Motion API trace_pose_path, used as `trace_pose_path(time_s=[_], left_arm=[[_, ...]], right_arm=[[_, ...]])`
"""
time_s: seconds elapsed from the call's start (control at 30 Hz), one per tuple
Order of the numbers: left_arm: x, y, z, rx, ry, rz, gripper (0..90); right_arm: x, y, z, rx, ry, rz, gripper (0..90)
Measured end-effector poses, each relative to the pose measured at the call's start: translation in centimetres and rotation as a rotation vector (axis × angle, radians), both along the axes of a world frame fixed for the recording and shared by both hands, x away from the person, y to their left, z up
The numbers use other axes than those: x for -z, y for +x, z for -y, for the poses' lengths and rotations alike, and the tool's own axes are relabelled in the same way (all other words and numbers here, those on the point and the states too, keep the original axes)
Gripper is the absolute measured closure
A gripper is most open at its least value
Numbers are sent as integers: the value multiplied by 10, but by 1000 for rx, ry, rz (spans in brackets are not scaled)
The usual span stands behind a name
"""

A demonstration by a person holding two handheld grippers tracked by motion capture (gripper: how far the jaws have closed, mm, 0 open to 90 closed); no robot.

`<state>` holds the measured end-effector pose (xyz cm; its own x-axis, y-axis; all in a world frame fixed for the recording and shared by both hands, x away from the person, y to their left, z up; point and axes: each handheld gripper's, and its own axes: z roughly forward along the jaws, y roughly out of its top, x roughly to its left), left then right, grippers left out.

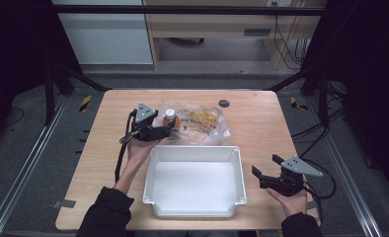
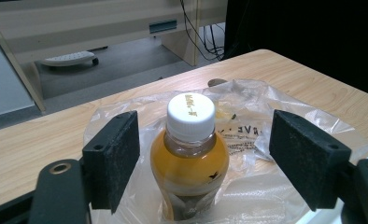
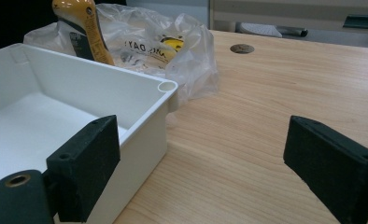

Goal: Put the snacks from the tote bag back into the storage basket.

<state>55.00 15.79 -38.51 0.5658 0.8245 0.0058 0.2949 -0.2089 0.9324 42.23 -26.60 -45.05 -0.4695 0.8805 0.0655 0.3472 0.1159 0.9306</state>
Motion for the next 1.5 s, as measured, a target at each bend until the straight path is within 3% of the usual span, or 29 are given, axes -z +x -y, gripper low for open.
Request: trace_pose_path(time_s=[0.5,0.7,1.07,1.5], left_arm=[[8,9,4,-2,24,-7,269],[11,15,6,-8,31,-19,313],[10,21,15,-4,46,1,411],[17,29,16,-15,50,-19,504]], right_arm=[[0,0,0,-1,0,-2,109],[0,1,0,-2,-1,0,109],[0,0,0,-4,0,-1,110],[0,1,0,-5,-2,-2,111]])
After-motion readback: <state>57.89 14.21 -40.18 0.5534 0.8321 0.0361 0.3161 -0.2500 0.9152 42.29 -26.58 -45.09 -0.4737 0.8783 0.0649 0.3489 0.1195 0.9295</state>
